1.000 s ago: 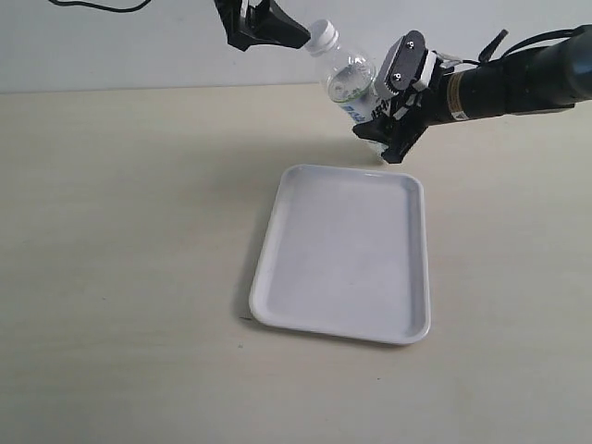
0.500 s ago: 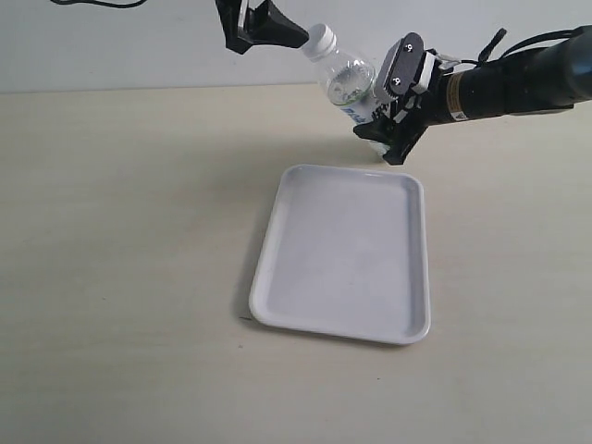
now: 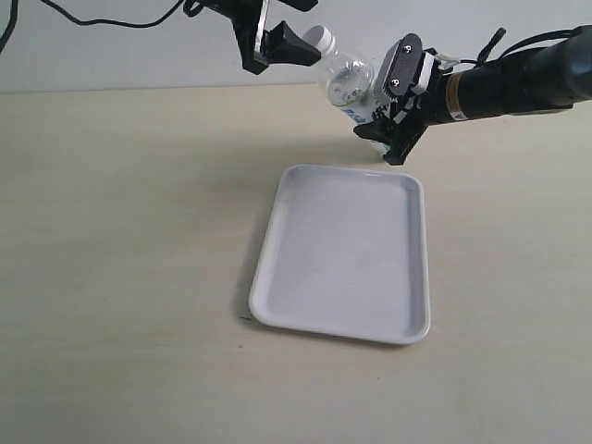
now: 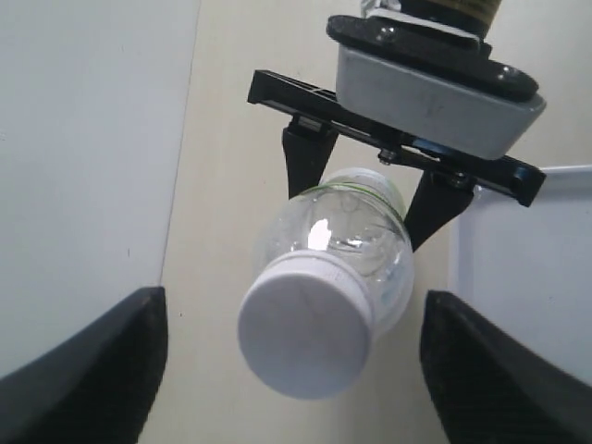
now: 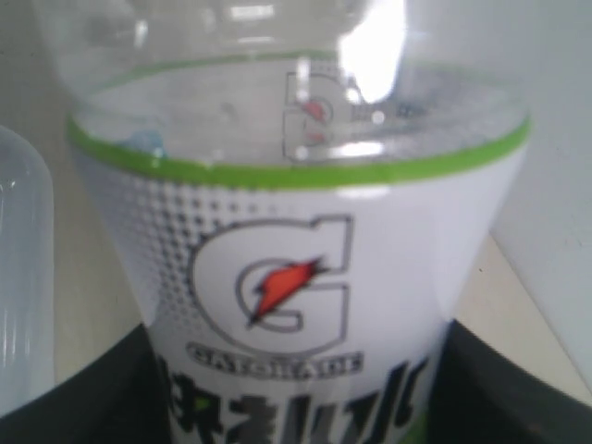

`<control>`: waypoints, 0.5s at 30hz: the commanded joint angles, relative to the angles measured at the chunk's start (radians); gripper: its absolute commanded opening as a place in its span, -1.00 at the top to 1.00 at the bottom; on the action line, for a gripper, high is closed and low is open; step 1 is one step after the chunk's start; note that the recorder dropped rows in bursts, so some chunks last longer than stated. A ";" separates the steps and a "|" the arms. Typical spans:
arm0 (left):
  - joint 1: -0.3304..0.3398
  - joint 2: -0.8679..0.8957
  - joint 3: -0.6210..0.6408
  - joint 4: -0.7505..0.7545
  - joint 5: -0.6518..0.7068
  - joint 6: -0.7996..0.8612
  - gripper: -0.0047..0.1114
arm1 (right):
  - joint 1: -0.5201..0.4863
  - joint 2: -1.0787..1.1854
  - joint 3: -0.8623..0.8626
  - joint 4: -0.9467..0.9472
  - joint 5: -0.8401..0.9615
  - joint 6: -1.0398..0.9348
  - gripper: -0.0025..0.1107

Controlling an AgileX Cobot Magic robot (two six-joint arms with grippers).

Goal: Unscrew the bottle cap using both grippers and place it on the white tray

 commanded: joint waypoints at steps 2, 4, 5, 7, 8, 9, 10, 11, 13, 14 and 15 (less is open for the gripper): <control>-0.004 0.001 0.003 -0.020 -0.025 0.004 -0.33 | -0.001 -0.002 -0.007 0.011 0.014 -0.019 0.96; -0.004 0.004 0.003 -0.027 -0.025 0.004 -0.33 | -0.001 -0.002 -0.007 0.011 0.014 -0.019 0.96; -0.004 0.008 0.003 -0.029 -0.025 0.004 -0.33 | -0.001 -0.002 -0.007 0.011 0.014 -0.019 0.96; -0.004 0.016 0.003 -0.029 -0.017 0.002 -0.33 | -0.001 -0.002 -0.007 0.011 0.014 -0.019 0.96; -0.004 0.022 0.003 -0.029 -0.013 0.002 -0.33 | -0.001 -0.002 -0.007 0.011 0.014 -0.019 0.96; -0.004 0.027 0.003 -0.031 -0.013 0.002 -0.33 | -0.001 -0.002 -0.007 0.011 0.014 -0.019 0.96; -0.004 0.029 0.003 -0.031 -0.013 0.002 -0.33 | -0.001 -0.002 -0.007 0.011 0.014 -0.019 0.96; -0.004 0.030 0.003 -0.031 -0.013 0.002 -0.33 | -0.001 -0.002 -0.007 0.011 0.014 -0.019 0.96; -0.004 0.035 0.003 -0.035 -0.013 0.002 -0.33 | -0.001 -0.002 -0.007 0.011 0.014 -0.019 0.96; -0.004 0.034 0.003 -0.042 -0.013 0.002 -0.33 | -0.001 -0.002 -0.007 0.011 0.014 -0.019 0.96; -0.004 0.034 0.003 -0.051 -0.013 0.002 -0.32 | -0.001 -0.002 -0.007 0.011 0.014 -0.019 0.96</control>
